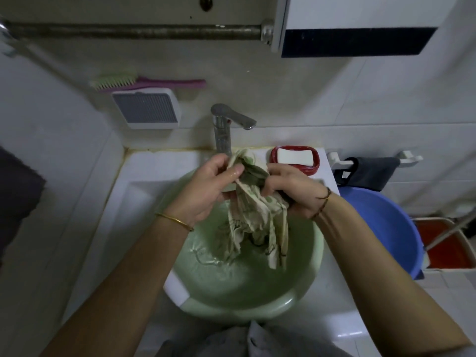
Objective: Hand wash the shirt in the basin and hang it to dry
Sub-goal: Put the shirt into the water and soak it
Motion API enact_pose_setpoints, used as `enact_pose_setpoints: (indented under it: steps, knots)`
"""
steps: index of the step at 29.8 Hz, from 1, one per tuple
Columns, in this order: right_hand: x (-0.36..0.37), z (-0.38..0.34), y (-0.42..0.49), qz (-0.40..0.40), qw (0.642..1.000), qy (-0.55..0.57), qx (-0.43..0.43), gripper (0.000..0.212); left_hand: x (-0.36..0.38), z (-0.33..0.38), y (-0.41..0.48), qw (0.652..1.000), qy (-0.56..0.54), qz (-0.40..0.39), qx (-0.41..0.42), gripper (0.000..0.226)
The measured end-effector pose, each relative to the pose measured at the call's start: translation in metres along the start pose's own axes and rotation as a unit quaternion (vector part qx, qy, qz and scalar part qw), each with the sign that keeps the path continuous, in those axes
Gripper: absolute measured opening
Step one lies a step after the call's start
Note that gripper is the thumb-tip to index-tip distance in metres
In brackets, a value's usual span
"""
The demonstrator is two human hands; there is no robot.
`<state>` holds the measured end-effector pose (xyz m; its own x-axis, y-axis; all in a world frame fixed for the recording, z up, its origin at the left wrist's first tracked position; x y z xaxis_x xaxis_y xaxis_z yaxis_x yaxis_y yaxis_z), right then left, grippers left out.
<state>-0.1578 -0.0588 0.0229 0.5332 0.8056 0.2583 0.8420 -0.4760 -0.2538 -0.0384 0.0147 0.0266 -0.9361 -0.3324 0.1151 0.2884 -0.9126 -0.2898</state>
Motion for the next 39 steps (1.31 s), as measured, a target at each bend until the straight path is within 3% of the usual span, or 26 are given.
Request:
enact_pose_setpoints:
  steps: [6,9,12,17,20,22,24,26,28,30,32,33,37,39]
  knots:
    - [-0.038,0.010,-0.007,0.100,0.972,-0.211,0.004,0.010,-0.020,0.001,-0.007,0.998,-0.037,0.046,-0.035,0.016]
    - [-0.044,0.015,-0.016,0.162,0.969,-0.188,-0.006,0.010,-0.028,-0.001,-0.012,0.996,-0.046,0.070,-0.044,0.019]
    - [-0.038,0.015,-0.018,0.158,0.976,-0.150,-0.009,0.011,-0.034,0.002,-0.015,0.995,-0.023,0.081,-0.047,0.017]
    - [-0.015,-0.012,-0.013,0.157,0.980,-0.089,-0.088,0.019,-0.031,0.016,-0.025,0.997,0.050,-0.048,-0.019,0.044]
    - [-0.006,-0.032,-0.008,0.140,0.979,-0.061,-0.132,0.014,-0.033,0.019,-0.027,0.994,0.085,-0.066,-0.019,0.038]
    - [-0.012,-0.030,0.000,0.175,0.967,-0.127,-0.132,0.005,-0.032,0.016,-0.028,0.997,0.052,-0.045,-0.035,0.022]
    - [-0.025,-0.018,0.006,0.238,0.930,-0.261,-0.105,0.028,-0.030,0.009,-0.026,0.999,0.003,-0.012,-0.042,0.019]
    - [-0.036,0.004,0.011,0.265,0.915,-0.299,-0.063,0.031,-0.027,-0.001,-0.024,0.999,-0.007,0.024,-0.047,0.025]
    - [-0.034,0.032,0.008,0.233,0.946,-0.223,0.008,0.031,-0.026,-0.007,-0.022,0.997,0.000,0.052,-0.056,0.032]
    - [-0.016,0.057,0.001,0.134,0.974,-0.162,0.089,0.041,-0.028,-0.008,-0.019,0.996,0.002,0.057,-0.062,0.030]
    - [0.003,0.074,-0.001,0.042,0.976,-0.183,0.107,0.042,-0.030,-0.005,-0.016,0.996,0.010,0.047,-0.071,0.028]
    - [0.009,0.081,0.002,0.032,0.978,-0.180,0.102,0.040,-0.031,-0.002,-0.015,0.996,0.020,0.046,-0.074,0.030]
    - [0.008,0.086,0.021,0.141,0.988,-0.027,0.055,0.017,-0.057,0.005,-0.012,0.988,0.066,0.114,-0.075,0.043]
    - [-0.007,0.081,0.026,0.228,0.973,0.016,0.037,0.017,-0.078,0.008,-0.013,0.978,0.101,0.171,-0.070,0.067]
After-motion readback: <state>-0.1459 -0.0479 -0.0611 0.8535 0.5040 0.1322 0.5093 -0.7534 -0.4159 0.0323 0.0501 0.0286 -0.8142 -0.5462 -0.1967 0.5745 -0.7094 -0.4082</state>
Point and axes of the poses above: each hand's wrist, its own y-axis towards the middle knuckle, its own x-axis out of the palm, z = x × y, the point moved 4 cm from there along y, towards the middle knuckle, and after that the axes turned 6 degrees about -x, right-handed, at the moved point
